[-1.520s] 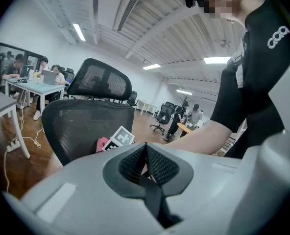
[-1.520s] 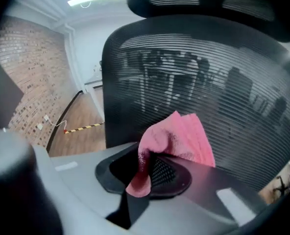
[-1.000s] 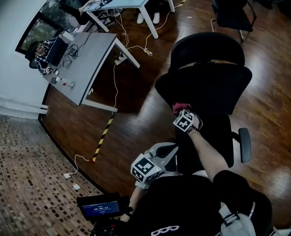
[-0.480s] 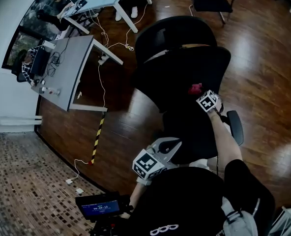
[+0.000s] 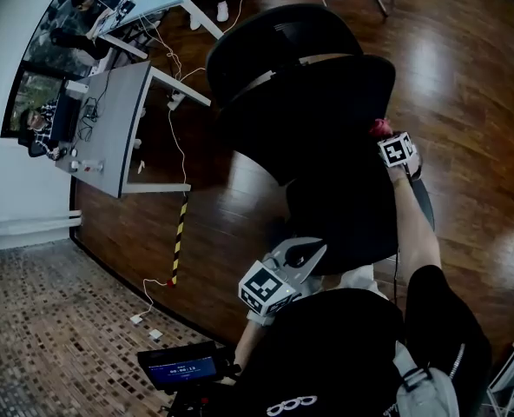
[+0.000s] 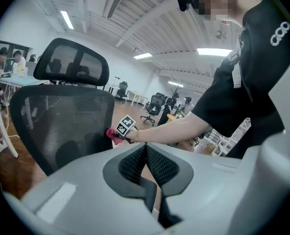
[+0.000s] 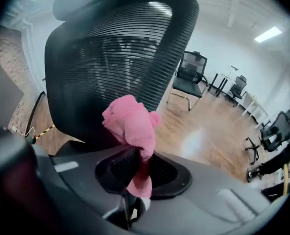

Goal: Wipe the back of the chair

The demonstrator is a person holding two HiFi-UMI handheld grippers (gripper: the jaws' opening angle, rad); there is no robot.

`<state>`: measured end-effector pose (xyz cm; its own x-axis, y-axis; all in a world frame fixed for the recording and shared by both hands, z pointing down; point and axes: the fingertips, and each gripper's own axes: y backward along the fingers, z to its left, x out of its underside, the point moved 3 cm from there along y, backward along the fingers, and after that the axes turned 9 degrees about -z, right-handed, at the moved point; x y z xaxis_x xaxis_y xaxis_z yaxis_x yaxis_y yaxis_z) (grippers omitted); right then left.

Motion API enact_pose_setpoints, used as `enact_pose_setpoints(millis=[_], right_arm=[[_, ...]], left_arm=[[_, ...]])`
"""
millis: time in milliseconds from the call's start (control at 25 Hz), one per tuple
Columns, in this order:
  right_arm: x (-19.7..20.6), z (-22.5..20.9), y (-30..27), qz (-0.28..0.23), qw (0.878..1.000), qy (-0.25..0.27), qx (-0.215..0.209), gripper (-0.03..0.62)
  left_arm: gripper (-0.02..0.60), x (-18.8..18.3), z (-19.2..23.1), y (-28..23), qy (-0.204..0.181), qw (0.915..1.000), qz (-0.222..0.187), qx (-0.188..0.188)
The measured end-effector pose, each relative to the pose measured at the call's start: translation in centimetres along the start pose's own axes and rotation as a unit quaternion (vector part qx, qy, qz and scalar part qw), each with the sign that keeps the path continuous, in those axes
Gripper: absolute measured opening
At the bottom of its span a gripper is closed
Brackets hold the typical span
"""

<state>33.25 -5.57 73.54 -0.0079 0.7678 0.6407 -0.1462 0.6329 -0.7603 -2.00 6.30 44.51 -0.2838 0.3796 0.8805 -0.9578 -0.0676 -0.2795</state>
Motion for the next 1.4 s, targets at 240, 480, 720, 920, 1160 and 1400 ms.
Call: enact_pose_setpoints(millis=[240,480,720,920,1160,1400], right_arm=[[-0.8,8.3,-1.3,-0.004,0.999,0.031,-0.044,0.046],[-3.6,22.0,-2.5,-0.032,0.990,0.060,-0.122,0.046],[-6.1,34.6,-2.2,-0.048,0.968,0.122,-0.212,0.046],[-4.8,40.2,-1.7,-0.056,0.938,0.187,-0.285,0.046],[-6.2,39.3,-3.8,-0.040,0.937,0.211,-0.274,0.046],[-2.9,30.3,-4.9,-0.006,0.959,0.190,-0.211,0.046]], left_arm=[[-0.025,0.5,0.3,1.6,0.003,1.0000,-0.002,-0.003],[-0.025,2.0,1.7,5.6,0.013,0.9996,-0.007,-0.023],[-0.025,3.6,2.9,8.9,0.030,0.9977,-0.016,-0.058],[-0.025,4.4,2.2,9.4,0.034,0.9948,-0.011,-0.096],[-0.025,4.1,5.0,11.2,0.041,0.9936,-0.022,-0.102],[-0.025,4.3,4.4,9.4,0.046,0.9954,-0.019,-0.082]])
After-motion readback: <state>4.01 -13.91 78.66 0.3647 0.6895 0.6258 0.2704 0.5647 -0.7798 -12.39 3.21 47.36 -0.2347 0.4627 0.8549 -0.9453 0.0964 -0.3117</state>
